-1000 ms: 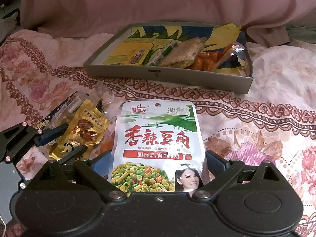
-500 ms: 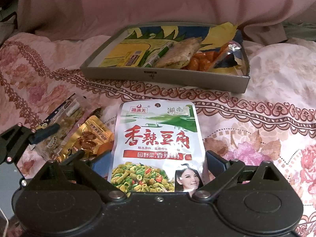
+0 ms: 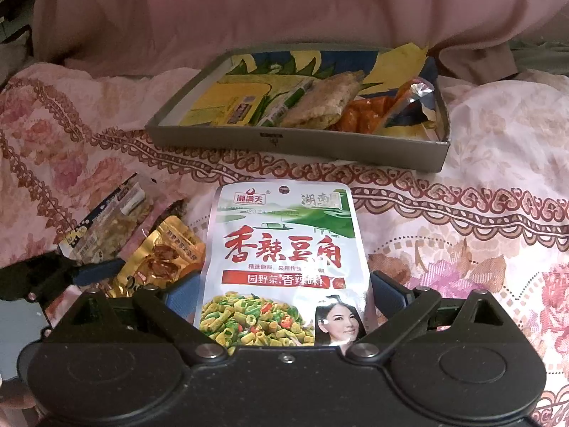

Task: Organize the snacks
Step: 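Lift the gold jerky pouch with the left tool and adjust its grip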

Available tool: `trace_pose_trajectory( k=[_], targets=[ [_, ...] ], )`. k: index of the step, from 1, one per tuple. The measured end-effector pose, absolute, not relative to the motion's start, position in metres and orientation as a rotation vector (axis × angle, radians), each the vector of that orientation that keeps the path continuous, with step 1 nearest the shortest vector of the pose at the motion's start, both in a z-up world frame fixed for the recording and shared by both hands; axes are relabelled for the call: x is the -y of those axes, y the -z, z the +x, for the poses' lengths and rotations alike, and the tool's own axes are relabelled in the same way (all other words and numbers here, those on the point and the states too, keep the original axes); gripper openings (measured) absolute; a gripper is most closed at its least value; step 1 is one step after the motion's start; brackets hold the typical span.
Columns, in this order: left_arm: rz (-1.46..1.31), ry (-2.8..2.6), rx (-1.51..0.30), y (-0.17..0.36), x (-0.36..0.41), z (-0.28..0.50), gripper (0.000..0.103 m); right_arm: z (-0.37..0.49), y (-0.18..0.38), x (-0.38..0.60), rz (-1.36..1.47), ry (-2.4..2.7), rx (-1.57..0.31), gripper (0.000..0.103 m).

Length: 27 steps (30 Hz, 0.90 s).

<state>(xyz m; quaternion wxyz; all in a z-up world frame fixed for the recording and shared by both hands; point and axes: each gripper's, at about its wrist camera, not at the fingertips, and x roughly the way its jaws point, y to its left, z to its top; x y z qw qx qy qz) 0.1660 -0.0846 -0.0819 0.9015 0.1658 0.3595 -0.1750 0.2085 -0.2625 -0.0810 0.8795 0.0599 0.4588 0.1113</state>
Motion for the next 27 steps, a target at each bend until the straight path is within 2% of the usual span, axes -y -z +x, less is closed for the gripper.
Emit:
trace_pose_trajectory(
  k=[5, 7, 8, 27],
  targets=[
    [0.388, 0.372, -0.721, 0.082, 0.089, 0.159, 0.060, 0.208, 0.075, 0.268, 0.181, -0.236, -0.944, 0.097],
    [0.452, 0.347, -0.693, 0.082, 0.095, 0.154, 0.049, 0.208, 0.072, 0.269, 0.199, -0.237, -0.934, 0.097],
    [0.480, 0.349, -0.679, 0.082, 0.098, 0.152, 0.048, 0.209, 0.071, 0.270, 0.203, -0.238, -0.930, 0.097],
    [0.306, 0.488, -0.621, 0.054, 0.098, 0.136, 0.047, 0.209, 0.071, 0.272, 0.210, -0.229, -0.923, 0.097]
  ],
)
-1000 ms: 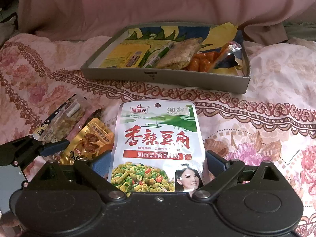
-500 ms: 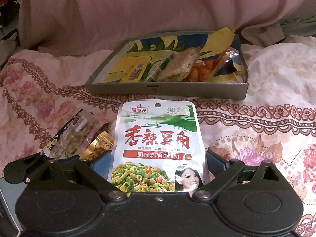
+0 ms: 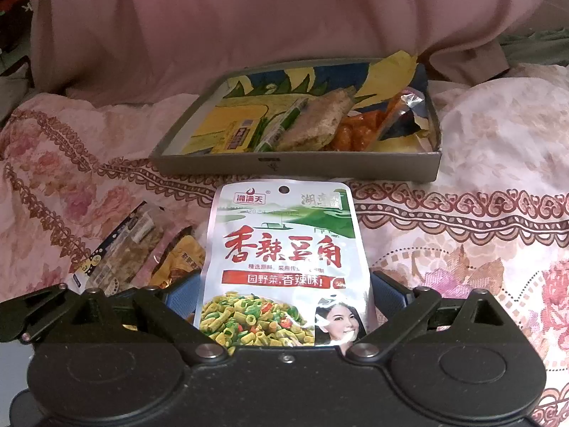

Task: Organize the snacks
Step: 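Lift the gold jerky pouch with the left tool and adjust its grip, then carry the jerky pouch into the tray while the right tool carries the green-bean bag there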

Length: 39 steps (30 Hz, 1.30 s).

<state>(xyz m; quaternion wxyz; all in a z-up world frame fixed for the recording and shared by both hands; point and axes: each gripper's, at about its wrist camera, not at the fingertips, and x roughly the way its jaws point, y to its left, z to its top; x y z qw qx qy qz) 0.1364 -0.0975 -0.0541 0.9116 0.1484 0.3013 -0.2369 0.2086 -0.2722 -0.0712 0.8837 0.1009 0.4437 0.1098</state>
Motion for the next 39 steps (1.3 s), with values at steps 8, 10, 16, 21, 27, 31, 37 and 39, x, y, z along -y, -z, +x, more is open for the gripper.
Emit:
trace_pose_trajectory(
  k=[8, 10, 16, 21, 27, 31, 37, 39],
  targets=[
    [0.036, 0.485, -0.728, 0.056, 0.068, 0.163, 0.047, 0.210, 0.073, 0.270, 0.204, -0.238, -0.926, 0.097],
    [-0.005, 0.483, -0.745, 0.057, 0.062, 0.167, 0.047, 0.211, 0.073, 0.270, 0.203, -0.238, -0.928, 0.097],
    [-0.170, 0.568, -0.787, 0.055, 0.049, 0.175, 0.043, 0.211, 0.074, 0.270, 0.201, -0.240, -0.930, 0.097],
    [-0.014, 0.514, -0.776, 0.062, 0.061, 0.172, 0.043, 0.212, 0.076, 0.269, 0.198, -0.244, -0.935, 0.097],
    [-0.143, 0.536, -0.820, 0.064, 0.050, 0.178, 0.042, 0.213, 0.077, 0.268, 0.191, -0.254, -0.936, 0.097],
    [-0.065, 0.500, -0.823, 0.070, 0.055, 0.180, 0.042, 0.213, 0.078, 0.268, 0.186, -0.255, -0.940, 0.097],
    [-0.049, 0.451, -0.892, 0.079, 0.052, 0.187, 0.026, 0.214, 0.078, 0.266, 0.178, -0.258, -0.941, 0.097],
    [-0.095, 0.463, -0.896, 0.078, 0.048, 0.188, 0.021, 0.214, 0.078, 0.267, 0.177, -0.257, -0.939, 0.097]
  ],
)
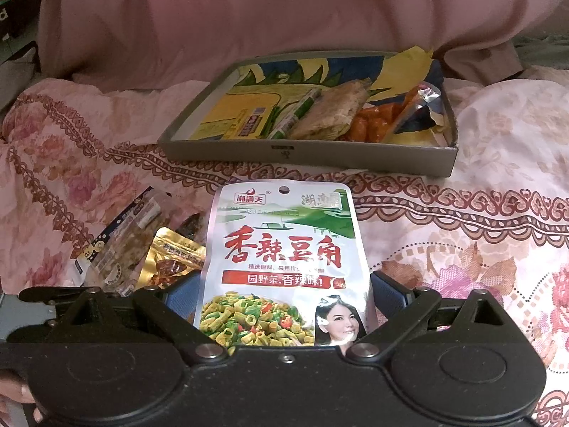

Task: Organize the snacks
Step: 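Carry the jerky pouch into the tray while the right tool carries the green-bean bag there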

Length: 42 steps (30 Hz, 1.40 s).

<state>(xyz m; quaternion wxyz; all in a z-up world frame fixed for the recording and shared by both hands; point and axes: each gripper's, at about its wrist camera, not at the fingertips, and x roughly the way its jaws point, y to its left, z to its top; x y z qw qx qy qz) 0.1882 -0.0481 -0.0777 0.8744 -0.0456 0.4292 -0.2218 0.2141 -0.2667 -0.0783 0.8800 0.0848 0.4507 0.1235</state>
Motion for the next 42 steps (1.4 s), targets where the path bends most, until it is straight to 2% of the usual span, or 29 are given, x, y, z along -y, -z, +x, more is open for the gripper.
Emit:
trace_pose_trajectory(
  k=[8, 11, 18, 24, 32, 42],
  targets=[
    [-0.077, 0.414, -0.857, 0.068, 0.049, 0.180, 0.019, 0.213, 0.075, 0.269, 0.168, -0.252, -0.910, 0.097],
    [-0.078, 0.399, -0.791, 0.057, 0.046, 0.175, 0.019, 0.214, 0.072, 0.270, 0.173, -0.255, -0.890, 0.097],
    [-0.147, 0.379, -0.717, 0.029, 0.039, 0.187, 0.019, 0.221, 0.058, 0.272, 0.197, -0.264, -0.781, 0.097],
    [-0.183, 0.387, -0.640, 0.000, 0.047, 0.241, 0.019, 0.266, 0.047, 0.285, 0.206, -0.243, -0.657, 0.097],
    [-0.253, 0.372, -0.607, -0.006, 0.076, 0.336, 0.019, 0.334, 0.039, 0.309, 0.236, -0.111, -0.496, 0.097],
    [-0.229, 0.368, -0.702, 0.023, 0.110, 0.409, 0.019, 0.337, 0.056, 0.314, 0.244, -0.055, -0.544, 0.097]
  ],
)
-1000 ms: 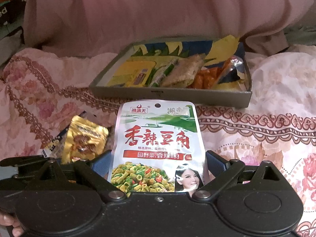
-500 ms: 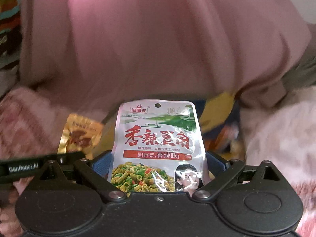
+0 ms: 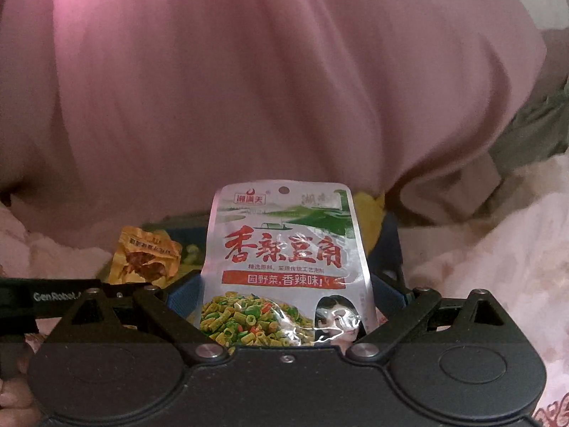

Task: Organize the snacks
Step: 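Carry the jerky pouch into the tray while the right tool carries the green-bean bag there, then open both tools to release the snacks and pull back from the tray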

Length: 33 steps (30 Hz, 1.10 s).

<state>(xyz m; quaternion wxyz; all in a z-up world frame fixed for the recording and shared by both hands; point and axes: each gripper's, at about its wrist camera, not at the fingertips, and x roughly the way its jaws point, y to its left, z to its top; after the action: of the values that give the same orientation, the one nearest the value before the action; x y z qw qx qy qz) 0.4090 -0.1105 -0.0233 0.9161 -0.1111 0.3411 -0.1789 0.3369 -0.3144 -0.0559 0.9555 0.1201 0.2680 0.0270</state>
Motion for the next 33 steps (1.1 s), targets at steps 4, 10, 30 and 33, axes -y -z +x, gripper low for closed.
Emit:
trace_pose_trajectory(
  k=[4, 10, 30, 33],
  targets=[
    [-0.237, 0.379, -0.729, 0.033, 0.116, 0.414, 0.019, 0.342, 0.069, 0.314, 0.250, -0.044, -0.559, 0.097],
    [-0.276, 0.376, -0.760, 0.039, 0.112, 0.420, 0.020, 0.343, 0.073, 0.301, 0.184, -0.022, -0.560, 0.098],
    [-0.339, 0.289, -0.768, 0.015, 0.082, 0.396, 0.070, 0.325, 0.048, 0.304, 0.209, -0.023, -0.524, 0.102],
    [-0.343, 0.277, -0.739, 0.000, 0.077, 0.385, 0.077, 0.315, 0.033, 0.305, 0.223, -0.022, -0.503, 0.102]
  ],
)
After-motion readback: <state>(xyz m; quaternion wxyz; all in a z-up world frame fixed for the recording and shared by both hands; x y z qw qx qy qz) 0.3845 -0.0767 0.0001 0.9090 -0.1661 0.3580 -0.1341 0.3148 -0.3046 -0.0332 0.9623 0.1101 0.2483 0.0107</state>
